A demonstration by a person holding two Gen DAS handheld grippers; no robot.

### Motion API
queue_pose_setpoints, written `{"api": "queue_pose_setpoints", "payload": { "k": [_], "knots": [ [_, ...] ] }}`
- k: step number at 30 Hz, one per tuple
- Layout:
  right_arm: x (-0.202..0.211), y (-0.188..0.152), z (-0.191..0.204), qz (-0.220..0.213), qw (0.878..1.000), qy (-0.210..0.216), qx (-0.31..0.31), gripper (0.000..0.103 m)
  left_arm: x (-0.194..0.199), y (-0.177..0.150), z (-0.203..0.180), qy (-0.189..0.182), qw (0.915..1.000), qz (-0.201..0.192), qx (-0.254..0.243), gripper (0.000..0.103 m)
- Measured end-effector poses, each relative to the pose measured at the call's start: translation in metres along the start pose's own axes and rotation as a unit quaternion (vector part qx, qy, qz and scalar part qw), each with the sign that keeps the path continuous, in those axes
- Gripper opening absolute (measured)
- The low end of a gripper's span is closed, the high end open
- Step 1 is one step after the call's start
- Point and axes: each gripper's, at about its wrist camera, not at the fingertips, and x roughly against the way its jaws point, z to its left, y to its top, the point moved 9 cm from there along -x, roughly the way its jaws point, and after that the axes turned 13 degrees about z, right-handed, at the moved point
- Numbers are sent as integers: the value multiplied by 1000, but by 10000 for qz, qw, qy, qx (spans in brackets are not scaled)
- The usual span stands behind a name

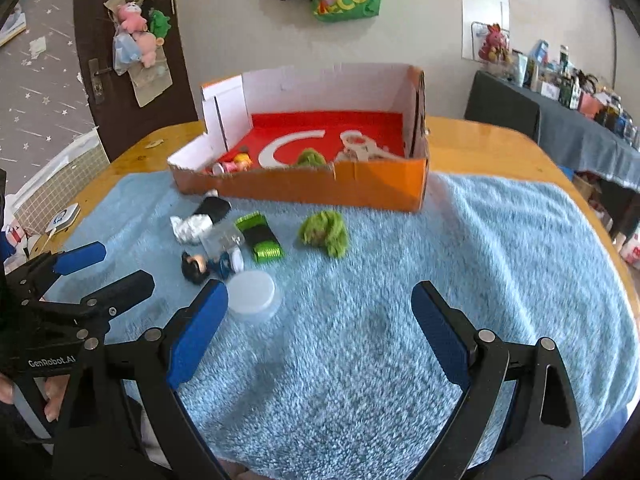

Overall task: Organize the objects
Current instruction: 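Pull both tools back from the box toward the items on the towel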

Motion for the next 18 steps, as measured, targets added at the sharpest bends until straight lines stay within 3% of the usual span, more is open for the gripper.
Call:
{"api": "queue_pose_setpoints", "payload": {
  "k": [8, 18],
  "knots": [
    [-10, -14, -2, 115, 9998, -143, -1, 94, -6, -7, 2, -22, 9999, 87, 62, 97],
    [-13, -17, 3, 177, 9998, -26, 48, 94, -8, -8, 1, -37, 9999, 128, 11, 97]
  ]
}}
